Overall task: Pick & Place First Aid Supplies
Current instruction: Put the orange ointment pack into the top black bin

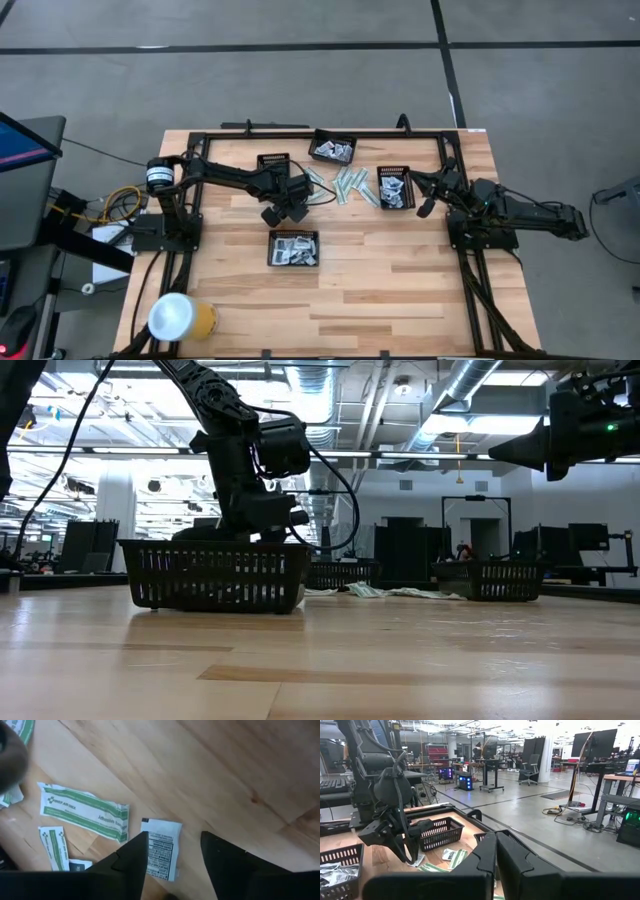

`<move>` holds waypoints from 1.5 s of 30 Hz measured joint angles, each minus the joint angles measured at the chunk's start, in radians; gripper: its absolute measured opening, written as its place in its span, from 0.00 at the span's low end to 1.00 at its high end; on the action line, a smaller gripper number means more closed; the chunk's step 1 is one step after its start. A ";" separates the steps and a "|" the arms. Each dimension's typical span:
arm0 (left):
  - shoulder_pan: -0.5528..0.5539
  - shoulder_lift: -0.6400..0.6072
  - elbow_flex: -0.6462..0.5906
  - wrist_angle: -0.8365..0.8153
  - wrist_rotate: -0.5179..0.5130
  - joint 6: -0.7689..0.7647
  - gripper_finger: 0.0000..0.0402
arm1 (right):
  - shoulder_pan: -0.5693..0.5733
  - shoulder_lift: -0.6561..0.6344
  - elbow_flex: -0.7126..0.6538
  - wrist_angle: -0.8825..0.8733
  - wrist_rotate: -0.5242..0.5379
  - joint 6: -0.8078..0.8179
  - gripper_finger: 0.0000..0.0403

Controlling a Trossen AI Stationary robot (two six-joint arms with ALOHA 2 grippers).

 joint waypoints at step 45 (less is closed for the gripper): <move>0.016 0.024 -0.001 -0.002 0.044 -0.026 0.02 | 0.000 0.000 0.000 0.000 0.000 0.000 0.02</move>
